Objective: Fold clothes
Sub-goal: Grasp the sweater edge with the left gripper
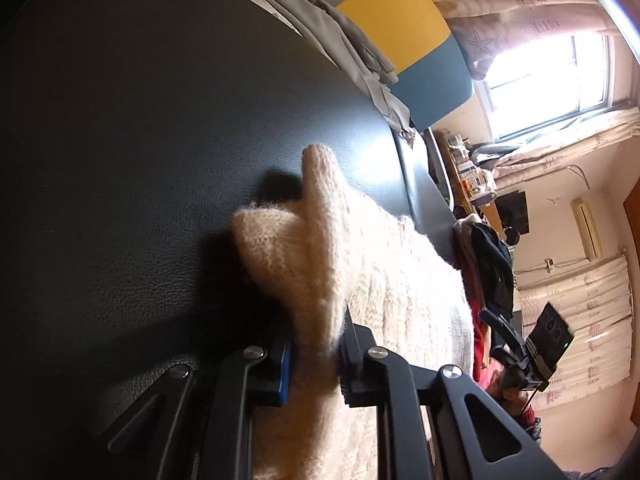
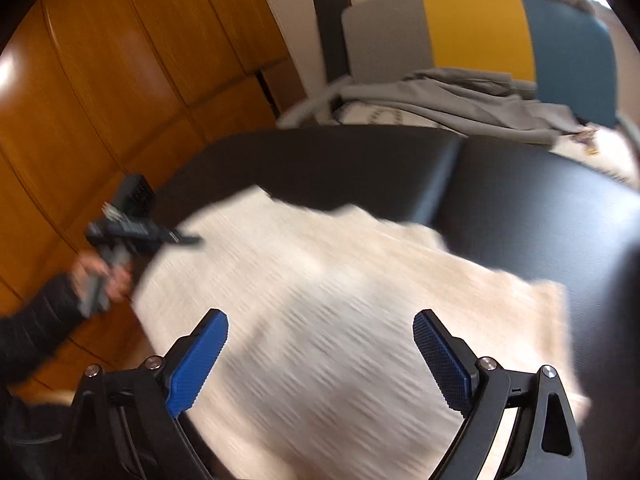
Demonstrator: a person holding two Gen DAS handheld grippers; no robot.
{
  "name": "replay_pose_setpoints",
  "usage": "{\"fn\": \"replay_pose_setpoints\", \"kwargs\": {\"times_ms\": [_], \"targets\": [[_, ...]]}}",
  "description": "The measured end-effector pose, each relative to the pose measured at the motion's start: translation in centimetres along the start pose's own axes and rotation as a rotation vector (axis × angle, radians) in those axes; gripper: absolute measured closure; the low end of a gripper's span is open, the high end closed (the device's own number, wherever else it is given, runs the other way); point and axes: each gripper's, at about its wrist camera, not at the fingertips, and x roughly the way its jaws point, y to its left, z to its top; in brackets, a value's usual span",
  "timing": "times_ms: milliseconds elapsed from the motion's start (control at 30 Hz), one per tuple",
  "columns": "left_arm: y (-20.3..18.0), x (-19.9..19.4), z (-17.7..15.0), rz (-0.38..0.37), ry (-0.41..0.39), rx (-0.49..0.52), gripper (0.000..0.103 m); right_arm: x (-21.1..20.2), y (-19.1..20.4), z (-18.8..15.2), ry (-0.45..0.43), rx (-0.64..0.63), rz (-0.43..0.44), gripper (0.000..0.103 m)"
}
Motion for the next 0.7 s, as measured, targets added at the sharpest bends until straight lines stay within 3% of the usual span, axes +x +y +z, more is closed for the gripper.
{"fn": "replay_pose_setpoints", "kwargs": {"times_ms": [67, 133, 467, 700], "targets": [[-0.1, -0.2, 0.0, 0.011, -0.001, 0.000, 0.087, -0.5, -1.1, -0.7, 0.041, -0.006, -0.036, 0.019], [-0.3, -0.6, 0.0, 0.025, -0.009, 0.008, 0.087, -0.8, -2.1, -1.4, 0.076, -0.014, -0.050, 0.024], [-1.2, -2.2, 1.5, 0.133, -0.013, 0.042, 0.087, 0.4, -5.5, -4.4, 0.217, -0.068, -0.067, 0.024], [-3.1, -3.7, 1.4, 0.041, -0.028, 0.042, 0.087, 1.5, -6.5, -5.1, 0.258, -0.085, -0.054, 0.022]]}}
